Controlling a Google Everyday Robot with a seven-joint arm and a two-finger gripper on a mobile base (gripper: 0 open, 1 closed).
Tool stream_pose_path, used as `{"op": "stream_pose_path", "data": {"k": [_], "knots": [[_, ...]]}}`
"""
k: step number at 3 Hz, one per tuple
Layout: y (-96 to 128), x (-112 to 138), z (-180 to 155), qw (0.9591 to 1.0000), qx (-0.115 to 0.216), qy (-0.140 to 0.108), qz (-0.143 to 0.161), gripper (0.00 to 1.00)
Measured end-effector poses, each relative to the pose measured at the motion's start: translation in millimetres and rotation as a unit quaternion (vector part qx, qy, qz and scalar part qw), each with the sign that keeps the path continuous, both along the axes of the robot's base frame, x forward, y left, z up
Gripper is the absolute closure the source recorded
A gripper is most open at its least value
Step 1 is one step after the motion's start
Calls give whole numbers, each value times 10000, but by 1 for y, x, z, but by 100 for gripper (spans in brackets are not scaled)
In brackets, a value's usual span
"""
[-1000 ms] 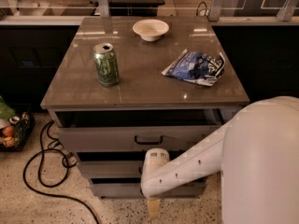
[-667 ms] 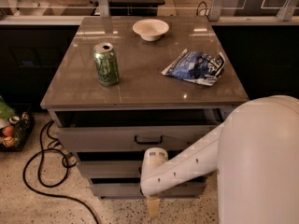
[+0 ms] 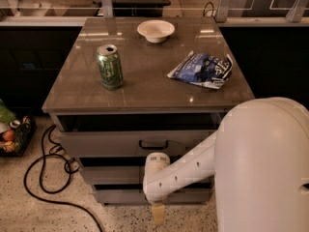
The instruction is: Open middle drawer
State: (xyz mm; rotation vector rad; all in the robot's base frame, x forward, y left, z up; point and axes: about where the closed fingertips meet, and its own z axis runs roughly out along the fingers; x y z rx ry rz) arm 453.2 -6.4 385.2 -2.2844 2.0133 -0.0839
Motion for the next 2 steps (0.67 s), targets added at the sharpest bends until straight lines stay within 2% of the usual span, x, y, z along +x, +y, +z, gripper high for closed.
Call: {"op": "stream_pose_path", "data": {"k": [1,2], "knots": [[-1,1,-5,9999,-72,74,-4,0],[-1,1,-7,9999,-94,101,-3,7]]}}
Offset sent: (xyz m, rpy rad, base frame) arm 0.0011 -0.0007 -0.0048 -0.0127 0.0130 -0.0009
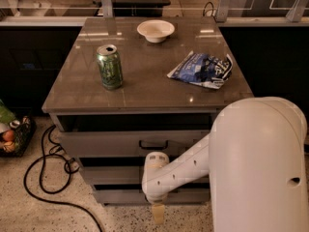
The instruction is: Open middle drawer
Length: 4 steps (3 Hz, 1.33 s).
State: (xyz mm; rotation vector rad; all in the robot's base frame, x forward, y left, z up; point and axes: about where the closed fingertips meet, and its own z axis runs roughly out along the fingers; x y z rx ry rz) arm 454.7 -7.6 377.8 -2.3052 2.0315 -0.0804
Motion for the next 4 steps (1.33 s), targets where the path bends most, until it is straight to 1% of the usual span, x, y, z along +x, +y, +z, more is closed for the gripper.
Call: {"op": "stream_pose_path", "data": {"k": [2,4], "knots": [[-1,-1,-2,10000,-8,19,2,53],[-1,-2,4,10000,-9,22,2,100]]}}
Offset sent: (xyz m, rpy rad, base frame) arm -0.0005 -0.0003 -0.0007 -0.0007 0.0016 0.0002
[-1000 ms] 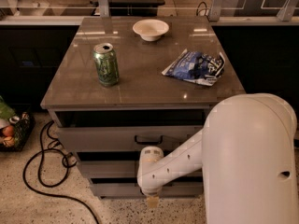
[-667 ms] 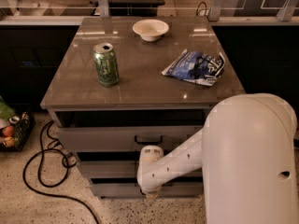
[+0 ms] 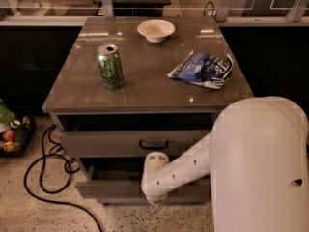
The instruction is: Open middle drawer
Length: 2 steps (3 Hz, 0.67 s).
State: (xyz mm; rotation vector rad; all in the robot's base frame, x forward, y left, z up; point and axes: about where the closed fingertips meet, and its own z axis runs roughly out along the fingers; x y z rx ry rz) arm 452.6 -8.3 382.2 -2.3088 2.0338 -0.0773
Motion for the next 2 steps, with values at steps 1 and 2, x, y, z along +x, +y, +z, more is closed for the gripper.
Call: {"op": "stream_pose_path", "data": {"k": [1,2], "knots": [[0,0,0,10000,0,0,0,100],[-2,-13,-2,9999,42,-43,-83,100]]}}
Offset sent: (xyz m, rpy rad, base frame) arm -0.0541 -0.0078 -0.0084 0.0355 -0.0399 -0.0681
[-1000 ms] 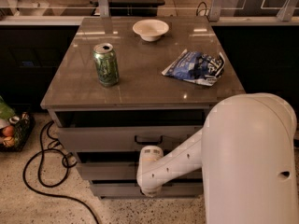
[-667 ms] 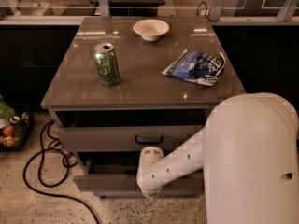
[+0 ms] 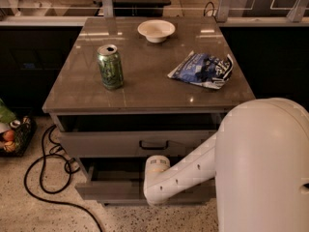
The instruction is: Open middle drawer
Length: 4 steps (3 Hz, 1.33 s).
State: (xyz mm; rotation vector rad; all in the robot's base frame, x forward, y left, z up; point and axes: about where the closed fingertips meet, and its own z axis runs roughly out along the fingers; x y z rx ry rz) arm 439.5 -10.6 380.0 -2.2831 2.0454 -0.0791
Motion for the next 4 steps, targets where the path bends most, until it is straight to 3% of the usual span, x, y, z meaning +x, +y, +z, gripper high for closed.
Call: {"op": "stream_pose_path", "data": {"k": [3,4], "knots": [[-5,-31,1,9998,67,-165,-49,100],[-11,-60,4,9993,17,-381,56,100]]}}
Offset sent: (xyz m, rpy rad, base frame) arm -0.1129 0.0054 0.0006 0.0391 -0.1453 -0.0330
